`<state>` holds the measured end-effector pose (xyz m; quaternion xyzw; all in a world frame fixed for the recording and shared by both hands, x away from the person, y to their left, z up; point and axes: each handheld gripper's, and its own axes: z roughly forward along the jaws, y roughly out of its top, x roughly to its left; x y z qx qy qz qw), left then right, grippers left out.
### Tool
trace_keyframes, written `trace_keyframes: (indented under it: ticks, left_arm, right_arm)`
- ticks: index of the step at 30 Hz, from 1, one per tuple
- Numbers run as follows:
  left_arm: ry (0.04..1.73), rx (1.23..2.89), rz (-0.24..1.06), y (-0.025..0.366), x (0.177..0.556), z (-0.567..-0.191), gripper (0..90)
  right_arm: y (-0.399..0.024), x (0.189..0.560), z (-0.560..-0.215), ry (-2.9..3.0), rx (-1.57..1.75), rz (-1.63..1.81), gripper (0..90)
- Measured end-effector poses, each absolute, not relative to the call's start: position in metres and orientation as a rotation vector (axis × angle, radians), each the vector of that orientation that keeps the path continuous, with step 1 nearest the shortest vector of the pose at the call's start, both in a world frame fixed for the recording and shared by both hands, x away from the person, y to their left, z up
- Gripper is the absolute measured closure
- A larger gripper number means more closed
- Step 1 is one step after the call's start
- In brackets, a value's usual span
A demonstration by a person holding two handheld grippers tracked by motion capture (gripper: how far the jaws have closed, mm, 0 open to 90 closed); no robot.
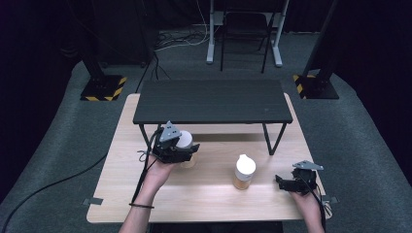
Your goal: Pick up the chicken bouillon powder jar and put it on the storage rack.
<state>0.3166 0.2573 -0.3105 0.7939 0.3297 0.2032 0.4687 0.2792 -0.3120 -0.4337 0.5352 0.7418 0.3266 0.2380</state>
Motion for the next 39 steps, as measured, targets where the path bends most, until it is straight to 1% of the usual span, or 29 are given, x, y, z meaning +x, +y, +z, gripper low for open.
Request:
trace_keyframes:
  ticks: [5,23,39]
  left_arm:
    - [0.808,1.951,0.518,0.257,0.317,-0.301,34.6]
    - [0.788,1.928,0.515,0.267,0.321,-0.273,34.6]
    - [0.768,1.943,0.546,0.261,0.327,-0.243,34.6]
  right_arm:
    - [-0.312,0.279,-0.434,2.032,1.466,0.895,4.3]
    - [-0.312,0.279,-0.434,2.033,1.464,0.894,4.3]
    - [-0.312,0.279,-0.434,2.033,1.465,0.894,4.3]
